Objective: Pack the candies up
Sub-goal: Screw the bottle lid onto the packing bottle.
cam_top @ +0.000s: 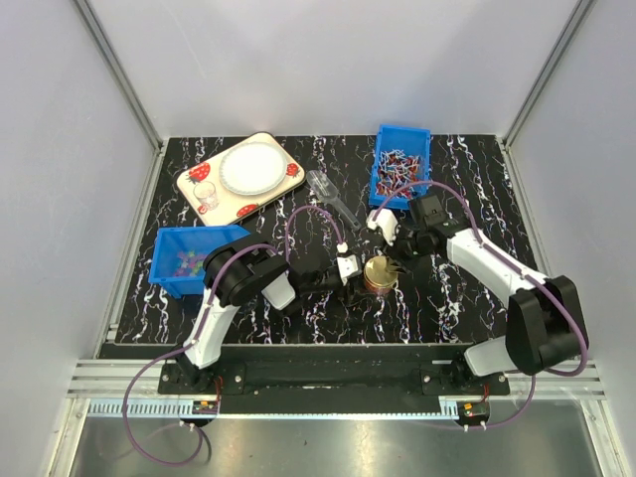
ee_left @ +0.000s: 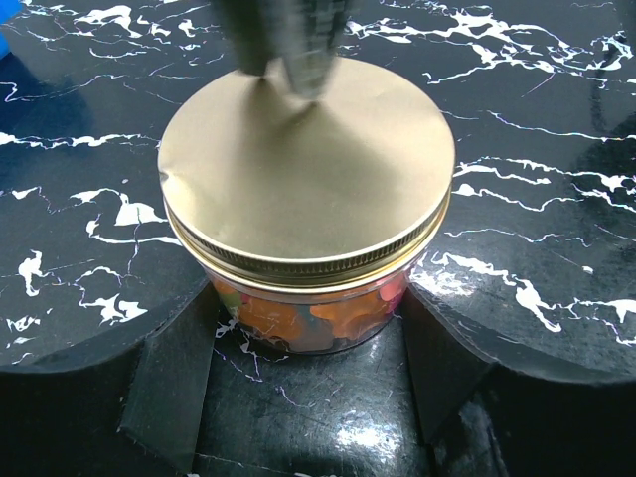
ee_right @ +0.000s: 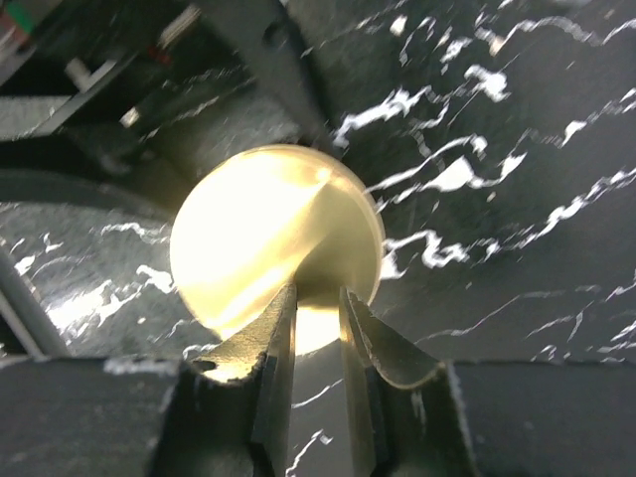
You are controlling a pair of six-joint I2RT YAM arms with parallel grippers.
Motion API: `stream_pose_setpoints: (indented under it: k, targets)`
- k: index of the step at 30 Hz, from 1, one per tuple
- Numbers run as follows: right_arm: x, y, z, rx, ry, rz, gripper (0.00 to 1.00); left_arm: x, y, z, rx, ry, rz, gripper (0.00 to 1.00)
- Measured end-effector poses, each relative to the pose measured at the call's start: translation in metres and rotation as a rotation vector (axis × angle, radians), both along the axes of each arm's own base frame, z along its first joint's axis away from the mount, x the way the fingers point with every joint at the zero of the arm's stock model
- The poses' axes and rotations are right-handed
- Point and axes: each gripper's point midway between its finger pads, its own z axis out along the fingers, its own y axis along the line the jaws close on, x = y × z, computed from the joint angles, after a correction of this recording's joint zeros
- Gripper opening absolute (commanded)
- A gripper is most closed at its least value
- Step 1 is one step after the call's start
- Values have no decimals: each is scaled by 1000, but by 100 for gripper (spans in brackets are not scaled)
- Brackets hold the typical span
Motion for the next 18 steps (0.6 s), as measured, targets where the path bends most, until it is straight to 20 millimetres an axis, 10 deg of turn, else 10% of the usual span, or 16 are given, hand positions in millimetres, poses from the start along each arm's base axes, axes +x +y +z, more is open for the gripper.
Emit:
stream_pose_setpoints:
  k: [11, 18]
  targets:
    - [-34, -14, 5, -15, 48, -25, 35, 3, 0, 0, 1, -3, 10, 54]
    - [-11, -1, 35, 20, -23, -26, 75, 3, 0, 0, 1, -4, 12, 53]
